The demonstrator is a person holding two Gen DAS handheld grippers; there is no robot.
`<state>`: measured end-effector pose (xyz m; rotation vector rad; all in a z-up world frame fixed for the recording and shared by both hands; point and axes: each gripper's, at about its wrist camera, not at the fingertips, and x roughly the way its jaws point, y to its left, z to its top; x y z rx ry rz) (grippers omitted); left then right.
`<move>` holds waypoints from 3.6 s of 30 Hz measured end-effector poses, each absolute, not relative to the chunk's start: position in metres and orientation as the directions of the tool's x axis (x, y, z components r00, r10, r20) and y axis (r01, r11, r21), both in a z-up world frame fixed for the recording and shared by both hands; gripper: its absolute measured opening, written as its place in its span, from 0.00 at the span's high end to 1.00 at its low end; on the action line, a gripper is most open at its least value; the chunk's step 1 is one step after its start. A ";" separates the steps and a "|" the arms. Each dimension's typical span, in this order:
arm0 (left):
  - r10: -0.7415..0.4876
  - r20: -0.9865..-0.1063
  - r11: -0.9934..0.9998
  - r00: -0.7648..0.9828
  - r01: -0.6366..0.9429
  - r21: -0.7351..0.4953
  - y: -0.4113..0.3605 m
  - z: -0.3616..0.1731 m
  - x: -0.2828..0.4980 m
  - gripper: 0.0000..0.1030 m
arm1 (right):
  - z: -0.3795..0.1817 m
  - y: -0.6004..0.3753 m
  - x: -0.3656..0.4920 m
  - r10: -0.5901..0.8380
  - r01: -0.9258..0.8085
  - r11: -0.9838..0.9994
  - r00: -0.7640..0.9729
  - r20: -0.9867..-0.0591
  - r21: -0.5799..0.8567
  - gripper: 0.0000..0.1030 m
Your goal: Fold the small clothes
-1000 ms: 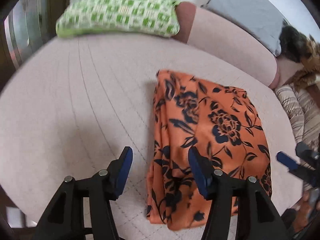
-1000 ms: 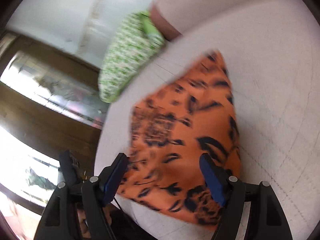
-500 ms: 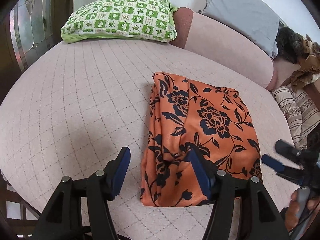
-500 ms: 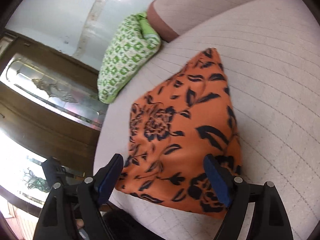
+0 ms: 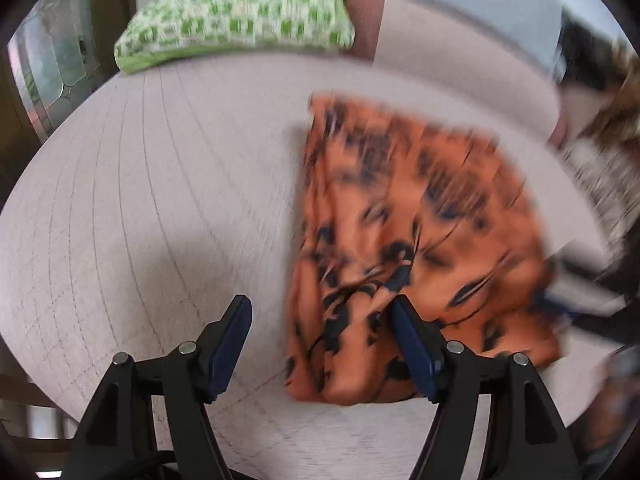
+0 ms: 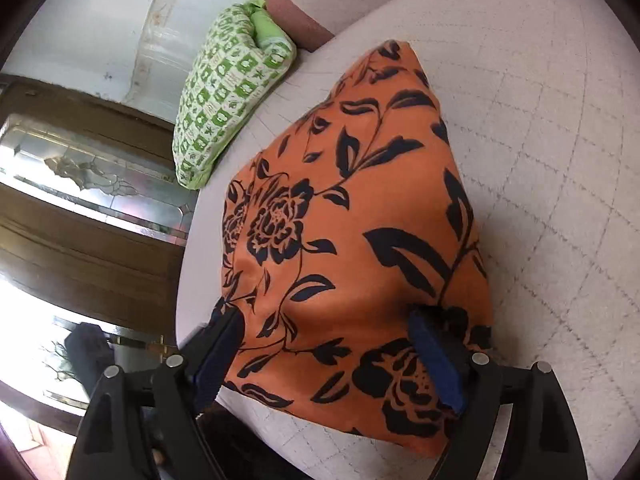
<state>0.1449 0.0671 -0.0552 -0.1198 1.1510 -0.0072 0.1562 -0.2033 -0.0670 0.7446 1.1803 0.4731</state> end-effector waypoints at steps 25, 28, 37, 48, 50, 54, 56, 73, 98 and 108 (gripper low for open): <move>-0.403 -0.851 0.881 0.335 -0.109 -0.460 0.086 -0.087 0.224 0.23 | -0.108 -0.250 0.222 0.703 0.107 0.653 0.283 -0.653 0.750 0.11; -0.412 -0.851 0.895 0.325 -0.032 -0.445 0.076 -0.083 0.223 0.61 | -0.099 -0.226 0.228 0.667 0.012 0.722 0.254 -0.700 0.692 0.59; -0.464 -0.762 0.871 0.452 0.077 -0.484 0.028 -0.005 0.231 0.71 | -0.003 -0.265 0.235 0.628 -0.128 0.762 0.385 -0.677 0.634 0.70; -0.268 -0.883 0.963 0.385 0.068 -0.262 -0.057 -0.069 0.263 0.39 | -0.069 -0.362 0.236 0.469 0.097 0.830 0.412 -0.781 0.550 0.62; -0.227 -0.875 0.973 0.428 0.059 -0.224 -0.051 -0.054 0.254 0.36 | -0.059 -0.363 0.227 0.463 0.066 0.839 0.437 -0.771 0.541 0.60; -0.187 -0.832 0.981 0.522 0.062 -0.182 -0.044 -0.021 0.234 0.33 | -0.015 -0.355 0.212 0.479 -0.046 0.837 0.547 -0.687 0.546 0.45; -0.196 -0.818 0.980 0.540 0.090 -0.176 -0.049 -0.017 0.233 0.32 | -0.002 -0.339 0.214 0.515 -0.114 0.821 0.568 -0.642 0.559 0.31; -0.034 -0.816 0.999 0.576 0.032 -0.020 -0.066 0.029 0.153 0.21 | 0.027 -0.295 0.153 0.225 -0.025 0.965 0.580 -0.783 0.259 0.13; -0.049 -0.775 0.997 0.630 0.072 -0.004 -0.095 0.089 0.087 0.18 | 0.073 -0.287 0.063 -0.009 -0.017 1.000 0.589 -0.808 -0.023 0.01; -0.084 -0.788 0.994 0.610 0.103 -0.026 -0.103 0.080 0.106 0.18 | 0.074 -0.289 0.079 -0.007 -0.033 0.999 0.591 -0.806 -0.033 0.01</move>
